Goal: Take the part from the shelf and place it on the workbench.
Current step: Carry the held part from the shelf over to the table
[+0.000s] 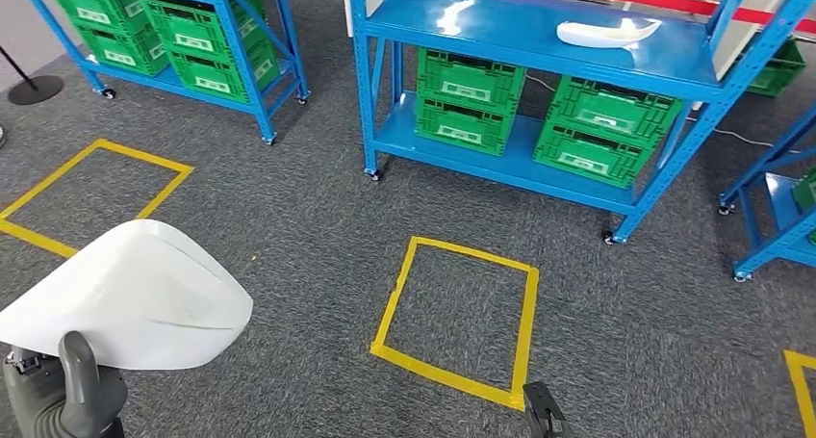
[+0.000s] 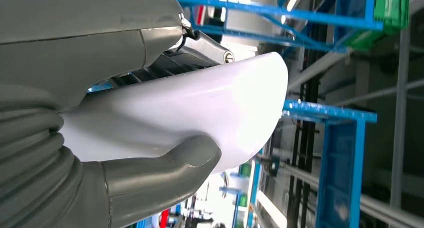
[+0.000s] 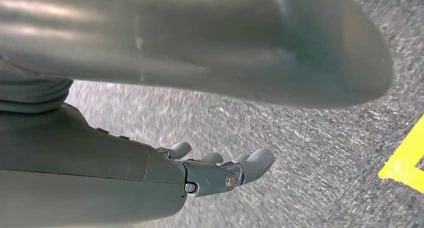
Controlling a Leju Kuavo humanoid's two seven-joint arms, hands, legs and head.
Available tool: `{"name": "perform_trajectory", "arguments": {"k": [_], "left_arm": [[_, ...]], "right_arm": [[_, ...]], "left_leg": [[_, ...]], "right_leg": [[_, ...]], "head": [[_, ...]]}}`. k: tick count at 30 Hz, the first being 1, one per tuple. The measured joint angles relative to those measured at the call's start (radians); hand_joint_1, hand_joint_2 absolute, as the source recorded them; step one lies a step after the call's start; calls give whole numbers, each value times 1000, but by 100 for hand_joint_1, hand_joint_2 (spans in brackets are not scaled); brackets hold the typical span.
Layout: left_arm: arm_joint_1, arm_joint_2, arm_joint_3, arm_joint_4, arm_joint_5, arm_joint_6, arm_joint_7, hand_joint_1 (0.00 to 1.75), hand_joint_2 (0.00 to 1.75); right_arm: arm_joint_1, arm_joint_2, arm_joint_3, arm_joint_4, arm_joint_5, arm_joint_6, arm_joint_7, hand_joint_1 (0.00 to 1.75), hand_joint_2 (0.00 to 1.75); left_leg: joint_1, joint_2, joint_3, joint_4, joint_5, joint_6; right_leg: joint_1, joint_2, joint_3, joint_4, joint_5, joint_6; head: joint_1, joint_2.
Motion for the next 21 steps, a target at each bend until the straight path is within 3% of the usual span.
{"name": "perform_trajectory", "arguments": {"k": [2, 3, 4, 6, 8, 10, 12, 13, 15, 17, 18, 19, 21], "left_arm": [[14, -17, 9, 0, -10, 6, 3, 175, 175], [22, -25, 13, -3, -17, 11, 4, 175, 175], [31, -31, 17, -9, -24, 16, 5, 175, 175], [56, -39, 29, -25, -39, 29, 7, 175, 175], [75, -45, 41, -44, -50, 41, 10, 175, 175], [85, -53, 49, -59, -50, 45, 12, 175, 175], [94, -61, 55, -66, -41, 45, 12, 175, 175], [98, -64, 57, -66, -31, 43, 11, 175, 175], [99, -67, 58, -60, -12, 36, 5, 175, 175], [98, -67, 56, -51, -15, 30, 0, 175, 175], [97, -67, 54, -46, -25, 29, -1, 175, 175], [96, -67, 50, -42, -40, 28, -2, 175, 175], [96, -67, 42, -34, -66, 32, -3, 175, 175]], "right_arm": [[5, -6, 5, 0, 16, -2, 20, 0, 0], [7, -9, 7, 0, 19, -3, 29, 0, 0], [9, -10, 8, 0, 18, -5, 37, 0, 0], [11, -13, 8, 0, 19, -9, 55, 0, 0], [12, -16, 10, 0, 27, -9, 67, 0, 0], [16, -20, 16, 0, 37, -3, 70, 0, 0], [19, -24, 24, 0, 43, 5, 65, 0, 0], [20, -26, 27, 0, 43, 8, 55, 0, 0], [19, -28, 31, 0, 43, 13, 25, 0, 0], [19, -29, 32, 0, 40, 16, -9, 0, 0], [19, -30, 32, 0, 39, 17, -24, 0, 0], [20, -31, 32, 0, 37, 17, -35, 0, 0], [21, -34, 32, 1, 32, 13, -47, 0, 0]], "left_leg": [[0, -25, -7, 10, -2, -10], [-1, -37, -13, 13, -1, -17], [0, -48, -18, 13, 2, -24], [2, -58, -27, 10, 6, -37], [-1, -10, -48, 46, -17, -45], [-3, 52, -97, 153, -75, -51], [-1, 69, -147, 263, -119, -54], [-1, 72, -153, 280, -119, -53], [-3, 83, -106, 204, -73, -46], [-11, 126, -30, 72, -28, -33], [-16, 143, -6, 30, -18, -26], [-20, 151, 3, 10, -16, -21], [-22, 129, 2, 3, -11, -12]], "right_leg": [[-4, 44, 54, -117, 38, -2], [-5, 58, 65, -144, 42, -5], [-3, 60, 66, -148, 38, -10], [-2, 36, 68, -153, 44, -23], [-3, 11, 72, -160, 49, -39], [-1, -19, 72, -162, 49, -48], [3, -49, 71, -162, 48, -50], [4, -65, 71, -162, 47, -51], [8, -93, 72, -161, 46, -50], [12, -116, 76, -161, 42, -46], [13, -126, 77, -161, 41, -42], [15, -136, 79, -161, 40, -37], [15, -157, 83, -164, 39, -27]], "head": [[0, 0], [-1, 0], [-1, 0], [-1, 0], [-4, 0], [-7, 0], [-7, 0], [-7, 0], [-7, 0], [-7, 0], [-6, 0], [-6, 0], [-6, 0]]}}
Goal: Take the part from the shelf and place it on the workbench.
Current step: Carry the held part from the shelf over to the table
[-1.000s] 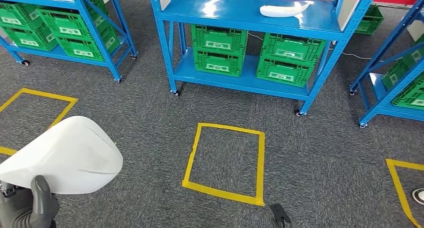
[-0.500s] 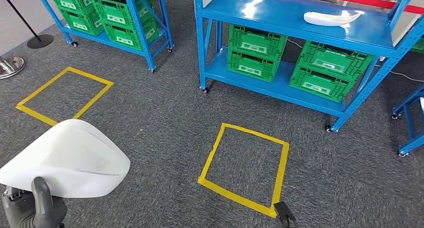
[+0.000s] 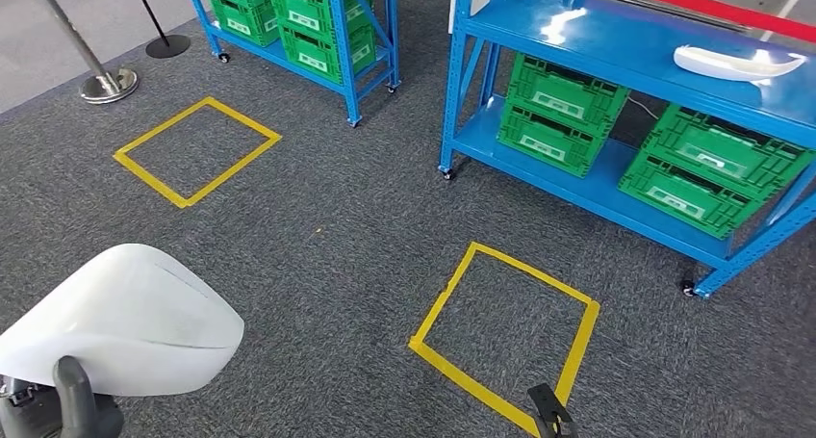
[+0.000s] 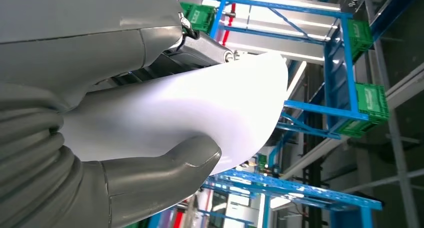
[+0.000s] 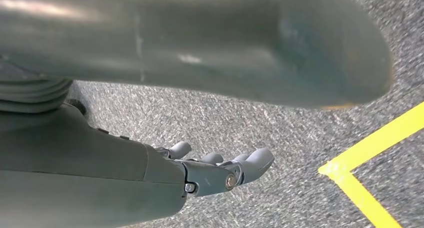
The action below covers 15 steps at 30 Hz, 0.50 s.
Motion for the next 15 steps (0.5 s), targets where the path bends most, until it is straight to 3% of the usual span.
{"name": "perform_trajectory", "arguments": {"k": [1, 3, 4, 5, 6, 7, 8, 9, 11, 13, 14, 15], "left_arm": [[0, 0, -3, 2, -12, 5, 0, 175, 175], [-3, 1, -11, 4, -24, 22, -1, 175, 175], [-5, 1, -15, 4, -28, 33, -2, 175, 175], [-6, 2, -21, 4, -30, 45, -2, 175, 175], [-5, 4, -26, 4, -31, 57, -2, 175, 175], [-2, 7, -30, 3, -29, 68, -2, 175, 175], [2, 11, -32, 1, -25, 77, -2, 175, 175], [6, 14, -33, -2, -18, 83, -2, 175, 175], [12, 21, -33, -11, -2, 94, -2, 175, 175], [20, 28, -33, -23, 5, 105, -2, 175, 175], [26, 34, -33, -29, 6, 109, -2, 175, 175], [35, 41, -33, -36, 5, 112, -3, 175, 175]], "right_arm": [[0, -1, 0, 0, -3, -2, -1, 0, 0], [1, -4, 0, 1, -9, -7, 6, 0, 0], [3, -7, 0, 1, -13, -8, 14, 0, 0], [6, -8, 0, 1, -18, -10, 26, 0, 0], [10, -10, -1, 1, -23, -11, 41, 0, 0], [14, -12, -1, 2, -28, -11, 58, 0, 0], [17, -12, -2, 2, -32, -11, 74, 0, 0], [18, -13, -3, 2, -34, -10, 88, 0, 0], [20, -12, -3, 4, -36, -9, 108, 0, 0], [22, -8, -3, 6, -35, -9, 115, 0, 0], [22, -5, -3, 7, -35, -9, 114, 0, 0], [23, 0, -3, 7, -34, -9, 112, 0, 0]], "left_leg": [[2, -12, 1, -5, 4, 4], [8, -33, 6, -16, 13, 14], [10, -44, 4, -17, 16, 17], [11, -57, 2, -17, 18, 20], [11, -71, 1, -16, 19, 22], [12, -87, 0, -15, 19, 22], [12, -103, 0, -12, 19, 21], [13, -118, 0, -9, 18, 19], [14, -145, -5, 2, 15, 10], [15, -169, -15, 9, 13, -4], [15, -181, -21, 9, 14, -12], [17, -194, -26, 7, 17, -19]], "right_leg": [[-2, 8, 1, 3, -5, 6], [-5, 65, -19, 54, -39, 17], [-8, 102, -45, 111, -68, 21], [-9, 125, -78, 179, -99, 23], [-9, 136, -110, 241, -120, 25], [-10, 139, -130, 276, -123, 26], [-12, 142, -132, 271, -105, 27], [-14, 147, -115, 227, -71, 28], [-23, 195, -57, 92, -7, 30], [-26, 234, -28, 23, 10, 27], [-24, 234, -27, 20, 6, 23], [-23, 219, -25, 18, 8, 15]], "head": [[0, 0], [2, 0], [3, 0], [4, 0], [4, 0], [4, 0], [4, 0], [5, 0], [4, 0], [4, 0], [4, 0], [4, 0]]}}
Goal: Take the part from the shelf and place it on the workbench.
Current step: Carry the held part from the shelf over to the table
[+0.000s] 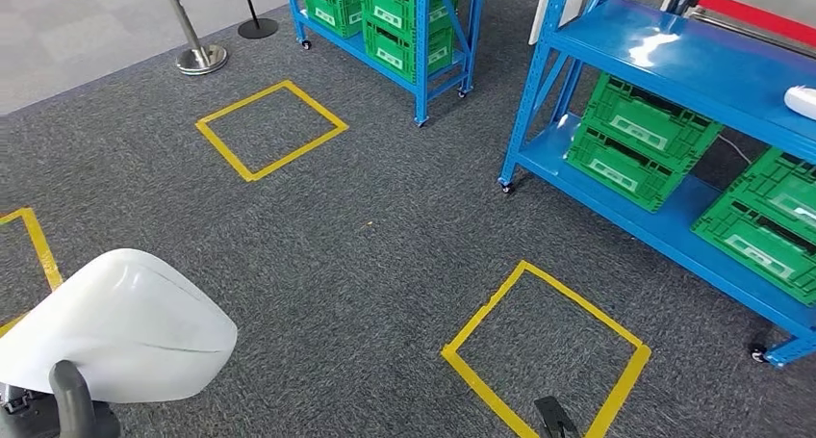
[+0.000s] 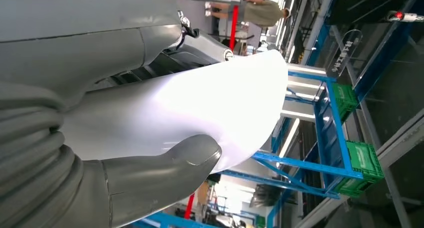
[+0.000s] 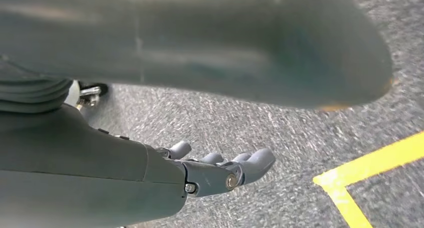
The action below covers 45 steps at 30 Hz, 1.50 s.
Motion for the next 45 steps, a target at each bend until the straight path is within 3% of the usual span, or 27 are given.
{"name": "perform_trajectory", "arguments": {"k": [1, 2, 5, 7, 8, 10, 12, 13, 14, 16, 18, 20, 22, 23, 25, 27, 29, 31, 32, 34, 36, 38, 39, 40, 42, 44, 45], "left_arm": [[9, 9, -1, -5, -2, 3, 0, 175, 175], [17, 19, -3, -10, -4, 7, 0, 175, 175], [27, 49, -20, -22, -8, 19, 9, 175, 175], [36, 66, -36, -28, -12, 33, 17, 175, 175], [42, 75, -43, -32, -14, 40, 19, 175, 175], [56, 100, -56, -44, -14, 58, 15, 175, 175], [62, 125, -69, -56, 0, 73, 7, 175, 175], [63, 135, -76, -59, 10, 78, 4, 175, 175], [64, 144, -82, -61, 18, 82, 3, 175, 175], [65, 158, -93, -63, 28, 86, 3, 175, 175], [61, 167, -102, -65, 36, 88, 6, 175, 175], [51, 173, -114, -65, 42, 88, 14, 175, 175], [41, 178, -125, -64, 40, 82, 27, 175, 175], [38, 179, -127, -65, 37, 76, 36, 175, 175], [29, 180, -129, -67, 32, 62, 60, 175, 175], [21, 180, -129, -71, 29, 48, 80, 175, 175], [18, 179, -128, -73, 22, 36, 89, 175, 175], [17, 177, -128, -73, 9, 24, 91, 175, 175], [17, 176, -127, -72, 4, 18, 92, 175, 175], [9, 171, -124, -67, -2, -4, 93, 175, 175], [-6, 156, -112, -48, -3, -51, 95, 175, 175], [-22, 139, -93, -14, -2, -101, 92, 175, 175], [-32, 131, -82, 5, -3, -121, 85, 175, 175], [-44, 123, -72, 24, -7, -136, 74, 175, 175], [-74, 109, -55, 50, -16, -152, 48, 175, 175], [-105, 95, -44, 60, -19, -146, 41, 175, 175], [-117, 90, -38, 61, -14, -140, 47, 175, 175]], "right_arm": [[-1, 6, 0, 0, 4, 0, -4, 0, 0], [-1, 11, 0, 1, 12, 1, -9, 0, 0], [-1, 21, 2, 2, 43, 3, -22, 0, 0], [0, 24, 3, 2, 49, 2, -27, 0, 0], [-1, 25, 3, 2, 48, 1, -32, 0, 0], [-5, 28, 3, 2, 42, 0, -47, 0, 0], [-8, 30, 3, 2, 42, 0, -64, 0, 0], [-10, 30, 3, 2, 43, 0, -72, 0, 0], [-11, 30, 3, 2, 43, 1, -76, 0, 0], [-14, 31, 3, 2, 43, 1, -82, 0, 0], [-15, 32, 3, 2, 39, -2, -87, 0, 0], [-15, 32, 3, 2, 28, -5, -86, 0, 0], [-13, 34, 3, 3, 26, -3, -66, 0, 0], [-12, 35, 3, 3, 33, -3, -49, 0, 0], [-11, 39, 3, 3, 43, -7, -14, 0, 0], [-12, 49, 3, 3, 43, -20, 5, 0, 0], [-13, 63, 4, 3, 50, -35, 23, 0, 0], [-14, 80, 7, 3, 69, -44, 43, 0, 0], [-15, 86, 10, 3, 75, -49, 48, 0, 0], [-14, 96, 13, 2, 64, -64, 33, 0, 0], [-13, 99, 10, 2, 31, -83, -4, 0, 0], [-14, 99, 0, 2, -1, -98, -38, 0, 0], [-16, 98, -6, 2, -13, -101, -48, 0, 0], [-18, 97, -12, 2, -19, -101, -54, 0, 0], [-21, 93, -20, 2, 1, -94, -51, 0, 0], [-23, 84, -16, 2, 37, -88, -43, 0, 0], [-24, 80, -13, 1, 47, -86, -43, 0, 0]], "left_leg": [[1, 0, -3, 2, 0, -6], [0, 18, -11, 14, -9, -10], [-1, 113, -81, 164, -97, -22], [3, 133, -129, 270, -138, -28], [4, 136, -131, 278, -132, -29], [6, 155, -71, 177, -76, -28], [2, 203, 2, 45, -29, -18], [-1, 218, 21, 12, -20, -11], [-4, 222, 23, 2, -19, -4], [-4, 195, 22, -3, -13, 7], [1, 171, 28, -14, -7, 19], [3, 147, 29, -17, -2, 26], [2, 119, 26, -14, -2, 29], [1, 104, 25, -12, -2, 29], [2, 72, 24, -5, -3, 27], [2, 45, 20, 3, -6, 19], [4, 25, 13, 6, -4, 5], [8, 3, 5, 1, 2, -11], [8, 11, 0, 4, 0, -16], [5, 63, -29, 58, -32, -22], [4, 119, -86, 177, -92, -26], [5, 134, -125, 265, -118, -28], [5, 138, -120, 259, -105, -27], [5, 145, -94, 214, -77, -24], [-3, 191, -19, 77, -23, -13], [-13, 224, 19, 2, -7, 2], [-17, 221, 17, -2, -8, 7]], "right_leg": [[0, -14, 3, -4, 3, -8], [-1, -29, 7, -8, 5, -18], [3, -76, 12, -16, 8, -35], [6, -110, 12, -15, 5, -37], [7, -126, 12, -14, 4, -37], [7, -153, 15, -12, -1, -34], [10, -174, 20, -9, -8, -25], [12, -183, 24, -8, -11, -20], [14, -193, 28, -9, -13, -14], [12, -210, 36, -13, -17, -2], [8, -173, 29, 15, -40, 10], [6, -107, -19, 120, -96, 14], [7, -81, -81, 238, -136, 13], [7, -78, -96, 259, -132, 12], [6, -68, -69, 184, -69, 8], [3, -21, -14, 57, -16, 4], [4, 11, 6, 7, -9, 0], [7, -8, 7, 3, -5, -11], [8, -22, 11, -2, -2, -19], [7, -52, 16, -12, 4, -34], [12, -84, 16, -13, 4, -41], [15, -117, 15, -13, 2, -43], [17, -132, 15, -13, 1, -43], [18, -146, 16, -12, 0, -42], [21, -170, 20, -10, -4, -37], [24, -190, 23, -9, -8, -29], [25, -200, 25, -10, -9, -25]], "head": [[0, 0], [-2, 0], [-8, 0], [-8, 0], [-8, 0], [-8, 0], [-8, 0], [-7, 0], [-7, 0], [-6, 0], [-5, 0], [-2, 0], [-1, 0], [-1, 0], [-1, 0], [-1, 0], [-1, 0], [-1, 0], [-1, 0], [-4, 0], [-6, 0], [-6, 0], [-6, 0], [-6, 0], [-6, 0], [-6, 0], [-6, 0]]}}
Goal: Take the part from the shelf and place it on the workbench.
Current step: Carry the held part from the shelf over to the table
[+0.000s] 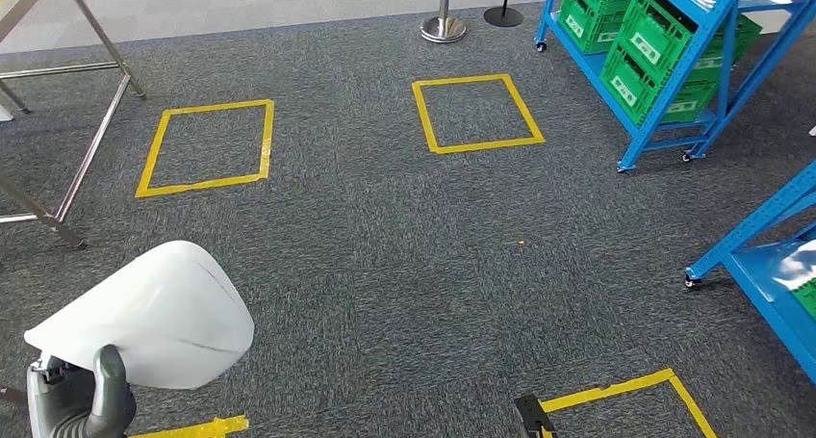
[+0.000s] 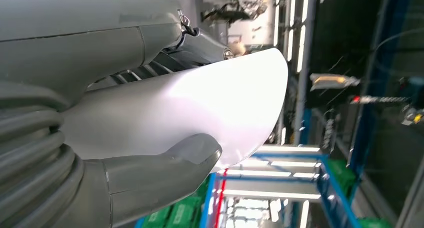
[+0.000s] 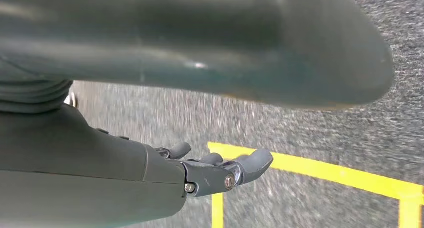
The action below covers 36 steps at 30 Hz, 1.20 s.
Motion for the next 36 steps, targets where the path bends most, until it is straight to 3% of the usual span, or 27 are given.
{"name": "perform_trajectory", "arguments": {"k": [1, 2, 4, 6, 8, 9, 11, 13, 15, 17, 19, 21, 23, 24, 25, 26, 28, 29, 30, 32, 33, 34, 36], "left_arm": [[-9, -4, 7, -1, 8, 7, 7, 175, 175], [-14, -7, 15, -3, 18, 13, 14, 175, 175], [-20, -11, 33, -8, 47, 18, 15, 175, 175], [-22, -17, 53, -8, 80, 19, -3, 175, 175], [-16, -23, 77, -5, 101, 22, -26, 175, 175], [-11, -26, 92, -4, 105, 25, -34, 175, 175], [-2, -34, 120, -9, 108, 30, -42, 175, 175], [7, -43, 144, -20, 108, 31, -44, 175, 175], [19, -51, 162, -36, 106, 33, -46, 175, 175], [38, -61, 180, -55, 101, 38, -47, 175, 175], [58, -71, 202, -77, 94, 41, -47, 175, 175], [70, -84, 221, -99, 87, 41, -48, 175, 175], [81, -96, 236, -114, 82, 37, -48, 175, 175], [89, -101, 244, -119, 80, 32, -47, 175, 175], [96, -106, 252, -125, 75, 26, -47, 175, 175], [101, -110, 260, -134, 69, 22, -47, 175, 175], [108, -117, 275, -156, 54, 17, -47, 175, 175], [110, -121, 282, -168, 49, 17, -47, 175, 175], [112, -124, 287, -178, 44, 18, -47, 175, 175], [117, -127, 299, -196, 40, 18, -47, 175, 175], [120, -129, 305, -203, 41, 19, -47, 175, 175], [121, -130, 311, -209, 45, 19, -48, 175, 175], [117, -133, 318, -215, 53, 22, -47, 175, 175]], "right_arm": [[-3, -4, 3, -1, 0, 3, -5, 0, 0], [-7, -8, 4, -3, -7, 5, -13, 0, 0], [-13, -14, 5, -7, -23, 10, -37, 0, 0], [-12, -17, 5, -8, -30, 10, -49, 0, 0], [-6, -17, 5, -8, -24, 7, -37, 0, 0], [-4, -17, 5, -8, -20, 5, -25, 0, 0], [-2, -17, 5, -8, -12, 0, 3, 0, 0], [-2, -17, 5, -8, -10, -4, 32, 0, 0], [-4, -17, 5, -7, -10, -3, 58, 0, 0], [-4, -18, 5, -7, -11, -1, 72, 0, 0], [-4, -20, 5, -7, -13, 2, 74, 0, 0], [-1, -23, 4, -7, -13, 7, 67, 0, 0], [3, -26, 4, -7, -10, 12, 52, 0, 0], [3, -26, 4, -7, -8, 15, 42, 0, 0], [2, -27, 4, -7, -6, 16, 31, 0, 0], [1, -26, 4, -7, -4, 17, 20, 0, 0], [-4, -26, 5, -7, -4, 17, 0, 0, 0], [-7, -26, 5, -7, -4, 17, -8, 0, 0], [-10, -25, 5, -7, -5, 17, -14, 0, 0], [-17, -24, 4, -7, -8, 17, -19, 0, 0], [-20, -24, 4, -7, -10, 17, -19, 0, 0], [-23, -23, 4, -7, -12, 15, -18, 0, 0], [-23, -21, 4, -7, -16, 12, -13, 0, 0]], "left_leg": [[1, -14, 0, -4, 3, 5], [3, -26, 1, -8, 6, 9], [10, -48, 8, -17, 14, 20], [14, -71, 7, -18, 19, 26], [15, -101, 5, -16, 19, 27], [16, -117, 4, -14, 19, 27], [20, -148, 4, -6, 16, 21], [24, -176, -2, 5, 11, 7], [26, -199, -13, 9, 12, -9], [28, -217, -22, 5, 17, -24], [27, -179, -36, 29, 0, -31], [23, -113, -83, 131, -61, -33], [24, -89, -141, 260, -120, -35], [24, -86, -152, 289, -126, -34], [23, -83, -142, 278, -112, -32], [21, -76, -113, 228, -83, -28], [13, -36, -33, 85, -27, -15], [9, -18, -6, 36, -13, -9], [4, -8, 5, 12, -8, -4], [2, -27, 3, 3, -6, 4], [4, -38, 5, -2, -2, 8], [8, -50, 10, -8, 3, 14], [17, -73, 16, -16, 11, 21]], "right_leg": [[0, -10, 3, -2, -1, 5], [-2, -3, 5, 1, -5, 11], [-5, 51, -11, 46, -35, 23], [-9, 109, -70, 167, -93, 31], [-12, 121, -130, 278, -125, 35], [-13, 122, -138, 284, -112, 36], [-19, 133, -102, 187, -41, 39], [-27, 179, -49, 64, 7, 42], [-27, 205, -33, 24, 7, 37], [-24, 183, -32, 20, 12, 22], [-24, 159, -29, 15, 16, 5], [-21, 131, -28, 12, 18, -5], [-15, 100, -30, 13, 16, -9], [-12, 85, -30, 13, 15, -10], [-10, 71, -29, 13, 14, -11], [-9, 57, -28, 13, 13, -11], [-6, 34, -22, 13, 9, -8], [-5, 25, -18, 13, 7, -4], [-5, 15, -16, 12, 5, 1], [-5, -5, -9, 8, 3, 12], [-7, -5, -7, 10, 0, 18], [-8, 14, -10, 24, -12, 24], [-12, 79, -47, 110, -63, 33]], "head": [[0, 0], [0, 0], [1, 0], [3, 0], [3, 0], [3, 0], [3, 0], [3, 0], [4, 0], [4, 0], [1, 0], [-2, 0], [-3, 0], [-3, 0], [-3, 0], [-3, 0], [-2, 0], [-2, 0], [-2, 0], [-2, 0], [-2, 0], [-1, 0], [3, 0]]}}
